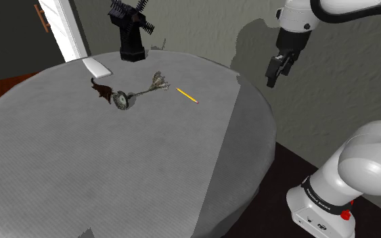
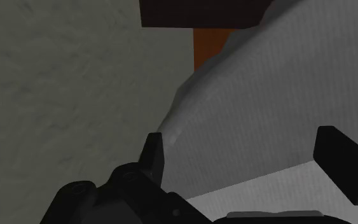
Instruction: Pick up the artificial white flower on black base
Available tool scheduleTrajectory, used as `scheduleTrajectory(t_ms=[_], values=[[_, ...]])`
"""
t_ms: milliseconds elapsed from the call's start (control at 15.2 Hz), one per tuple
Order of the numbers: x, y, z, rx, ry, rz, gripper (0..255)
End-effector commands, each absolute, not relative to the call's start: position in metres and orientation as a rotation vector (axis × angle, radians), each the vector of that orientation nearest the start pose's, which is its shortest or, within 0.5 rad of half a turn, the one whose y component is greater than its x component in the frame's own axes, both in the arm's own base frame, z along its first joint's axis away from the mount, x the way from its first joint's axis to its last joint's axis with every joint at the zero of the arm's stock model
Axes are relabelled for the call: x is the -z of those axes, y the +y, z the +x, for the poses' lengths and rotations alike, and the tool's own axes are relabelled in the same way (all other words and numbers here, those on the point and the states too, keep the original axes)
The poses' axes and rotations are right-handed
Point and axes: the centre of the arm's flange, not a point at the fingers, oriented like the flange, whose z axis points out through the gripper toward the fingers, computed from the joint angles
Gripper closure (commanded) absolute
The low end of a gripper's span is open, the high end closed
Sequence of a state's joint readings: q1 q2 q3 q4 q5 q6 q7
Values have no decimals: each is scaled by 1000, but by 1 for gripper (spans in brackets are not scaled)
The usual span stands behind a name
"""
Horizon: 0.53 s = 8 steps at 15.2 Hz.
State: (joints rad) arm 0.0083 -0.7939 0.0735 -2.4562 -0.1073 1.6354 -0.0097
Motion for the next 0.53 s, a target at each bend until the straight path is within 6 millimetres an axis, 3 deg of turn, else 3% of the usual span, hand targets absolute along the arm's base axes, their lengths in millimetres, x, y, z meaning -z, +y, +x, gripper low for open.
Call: scheduleTrajectory(t_ms=[0,462], values=[[-552,19,307,-40,-127,-3299,0],[-547,78,381,-86,-164,-3287,0]])
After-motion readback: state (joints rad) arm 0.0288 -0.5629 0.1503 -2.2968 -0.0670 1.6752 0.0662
